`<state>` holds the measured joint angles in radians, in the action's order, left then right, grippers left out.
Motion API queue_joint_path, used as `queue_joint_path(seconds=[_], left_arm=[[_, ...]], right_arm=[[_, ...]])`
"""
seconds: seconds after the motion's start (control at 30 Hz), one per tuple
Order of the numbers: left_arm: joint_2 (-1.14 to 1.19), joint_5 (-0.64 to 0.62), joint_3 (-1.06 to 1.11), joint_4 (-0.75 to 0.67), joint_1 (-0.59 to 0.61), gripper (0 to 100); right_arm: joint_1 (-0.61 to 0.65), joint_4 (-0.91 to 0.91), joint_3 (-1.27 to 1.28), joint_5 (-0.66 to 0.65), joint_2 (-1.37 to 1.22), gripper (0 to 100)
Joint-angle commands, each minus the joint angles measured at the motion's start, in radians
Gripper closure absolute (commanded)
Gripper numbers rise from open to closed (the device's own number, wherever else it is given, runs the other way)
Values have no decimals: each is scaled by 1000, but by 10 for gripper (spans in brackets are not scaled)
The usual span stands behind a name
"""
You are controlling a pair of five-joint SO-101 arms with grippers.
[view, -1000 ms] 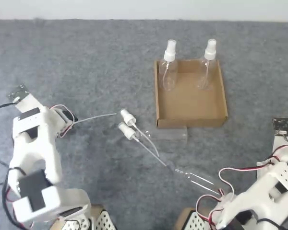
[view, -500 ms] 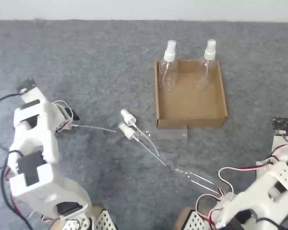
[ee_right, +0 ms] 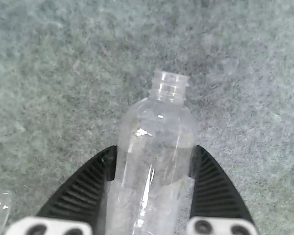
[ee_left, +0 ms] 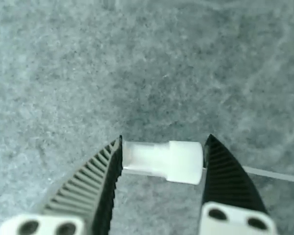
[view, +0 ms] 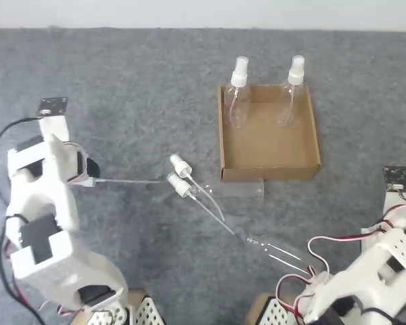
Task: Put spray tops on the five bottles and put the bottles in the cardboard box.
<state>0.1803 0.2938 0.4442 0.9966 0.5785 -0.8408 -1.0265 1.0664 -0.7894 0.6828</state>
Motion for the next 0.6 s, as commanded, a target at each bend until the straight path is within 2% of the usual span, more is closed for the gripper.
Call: queue_joint_path(seconds=[0.0, 0.3, 0.57], left_arm=[[-12, 37, -47, 14, 0, 767], [-12, 405, -119, 29, 0, 768], [-3, 588, -133, 41, -5, 762]], right_arm=[[-1, 8, -8, -12, 44, 893], [-4, 8, -8, -12, 45, 893], [-4, 8, -8, -12, 45, 893]])
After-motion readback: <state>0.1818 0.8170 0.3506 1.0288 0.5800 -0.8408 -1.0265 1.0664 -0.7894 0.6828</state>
